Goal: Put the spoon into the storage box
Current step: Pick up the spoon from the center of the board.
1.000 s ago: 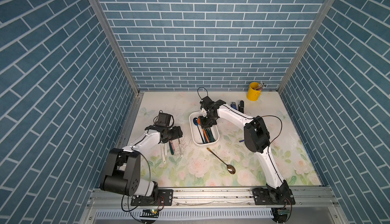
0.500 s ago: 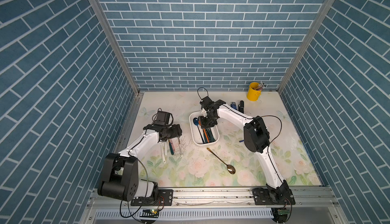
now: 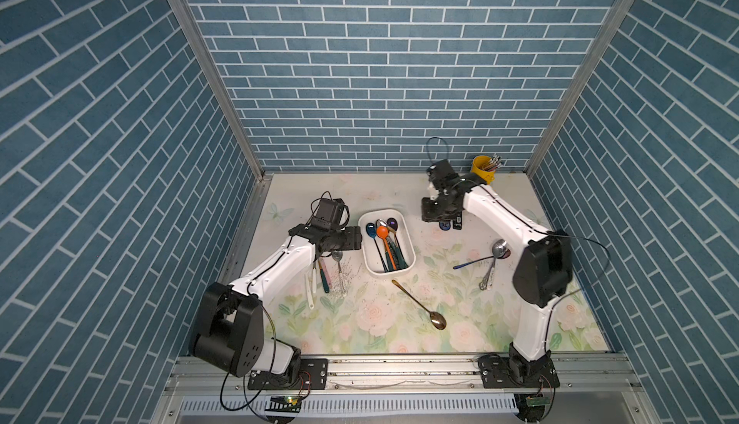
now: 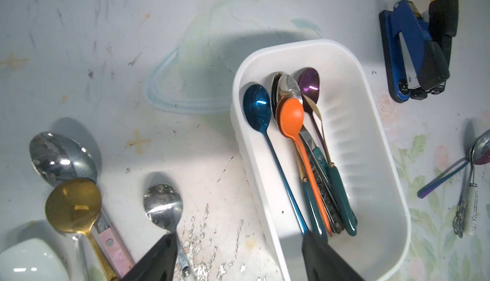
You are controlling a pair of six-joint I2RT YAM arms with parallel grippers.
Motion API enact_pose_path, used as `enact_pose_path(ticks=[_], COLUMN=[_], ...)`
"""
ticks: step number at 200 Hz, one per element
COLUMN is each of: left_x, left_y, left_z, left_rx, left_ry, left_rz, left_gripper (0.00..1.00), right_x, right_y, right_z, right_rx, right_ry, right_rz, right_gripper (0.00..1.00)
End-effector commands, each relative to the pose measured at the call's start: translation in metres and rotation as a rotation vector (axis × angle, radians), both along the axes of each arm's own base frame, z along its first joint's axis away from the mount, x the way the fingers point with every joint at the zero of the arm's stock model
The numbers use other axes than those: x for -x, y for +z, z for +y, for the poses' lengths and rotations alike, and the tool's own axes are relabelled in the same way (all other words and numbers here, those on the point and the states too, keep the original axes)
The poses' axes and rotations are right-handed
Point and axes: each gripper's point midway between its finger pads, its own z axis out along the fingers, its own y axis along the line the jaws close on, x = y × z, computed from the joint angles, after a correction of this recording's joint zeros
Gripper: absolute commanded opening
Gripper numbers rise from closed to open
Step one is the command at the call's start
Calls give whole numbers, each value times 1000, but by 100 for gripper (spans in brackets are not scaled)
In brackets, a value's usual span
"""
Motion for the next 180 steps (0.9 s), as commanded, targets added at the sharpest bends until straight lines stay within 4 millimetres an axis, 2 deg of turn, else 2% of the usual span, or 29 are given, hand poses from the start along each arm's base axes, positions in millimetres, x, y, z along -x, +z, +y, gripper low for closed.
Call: enact_pose_path(ticks=[1,26,62,120,180], left_x=[-2,-3,-6,-1,1], left_y=[-1,-3,-6,-12,-17], left_z=[-3,-12,-19,-19,-18], left_rx=[-45,-60,-64,-75,-74], left_ry=[-21,-50,-66,-64,-54], left_rz=[-2,3,14,32,48], left_gripper=[80,80,80,80,80], right_x=[20,46,75,95,103], right_y=[-24,-50,-84,-114,-121], right_z=[-58,-105,-143,-166,-186], right_rx=[70,101,117,122,122], right_ry=[-128,-216,-293,-343,-378], right_rz=[63,119,184,236,234], right_gripper=[36,36,36,36,36])
